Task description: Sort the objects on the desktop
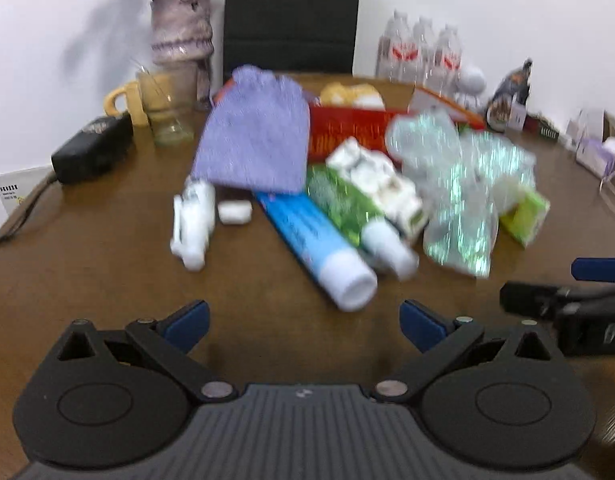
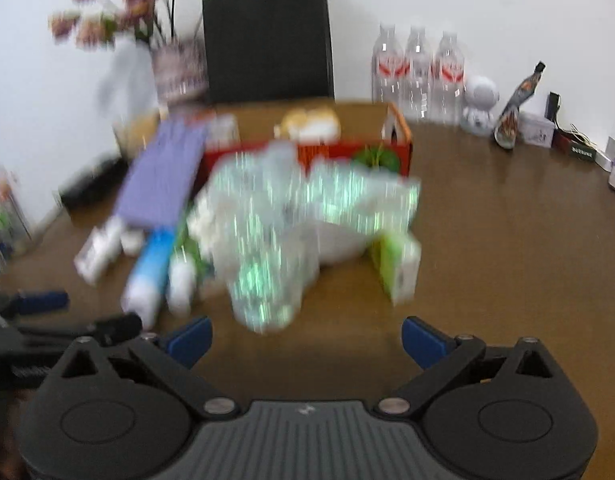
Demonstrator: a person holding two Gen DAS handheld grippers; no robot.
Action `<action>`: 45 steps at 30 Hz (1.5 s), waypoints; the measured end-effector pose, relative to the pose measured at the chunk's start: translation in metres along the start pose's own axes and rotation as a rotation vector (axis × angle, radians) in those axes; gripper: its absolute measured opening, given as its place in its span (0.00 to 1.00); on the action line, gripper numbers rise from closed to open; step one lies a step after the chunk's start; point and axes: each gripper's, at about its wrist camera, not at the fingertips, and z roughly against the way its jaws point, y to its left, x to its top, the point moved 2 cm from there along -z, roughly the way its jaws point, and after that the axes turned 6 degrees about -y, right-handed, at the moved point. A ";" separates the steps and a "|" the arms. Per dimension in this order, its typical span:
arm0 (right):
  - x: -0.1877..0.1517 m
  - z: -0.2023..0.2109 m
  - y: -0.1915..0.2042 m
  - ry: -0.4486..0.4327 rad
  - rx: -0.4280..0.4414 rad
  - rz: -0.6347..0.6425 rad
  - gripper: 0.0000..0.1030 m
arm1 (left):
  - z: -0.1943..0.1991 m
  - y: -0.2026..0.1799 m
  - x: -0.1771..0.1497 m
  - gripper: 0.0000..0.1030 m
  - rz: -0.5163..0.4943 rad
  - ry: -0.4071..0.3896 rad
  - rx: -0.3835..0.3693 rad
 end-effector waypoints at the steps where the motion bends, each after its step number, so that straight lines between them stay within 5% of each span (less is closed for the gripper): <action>1: -0.007 -0.002 0.002 0.009 -0.006 0.004 0.98 | -0.003 -0.001 -0.001 1.00 -0.006 0.001 0.005; 10: -0.009 -0.028 -0.004 -0.035 -0.126 0.009 0.99 | -0.023 -0.001 -0.002 1.00 -0.003 -0.013 0.062; 45: -0.013 -0.030 -0.001 -0.036 -0.084 0.009 1.00 | -0.028 -0.002 -0.002 1.00 -0.005 -0.015 0.053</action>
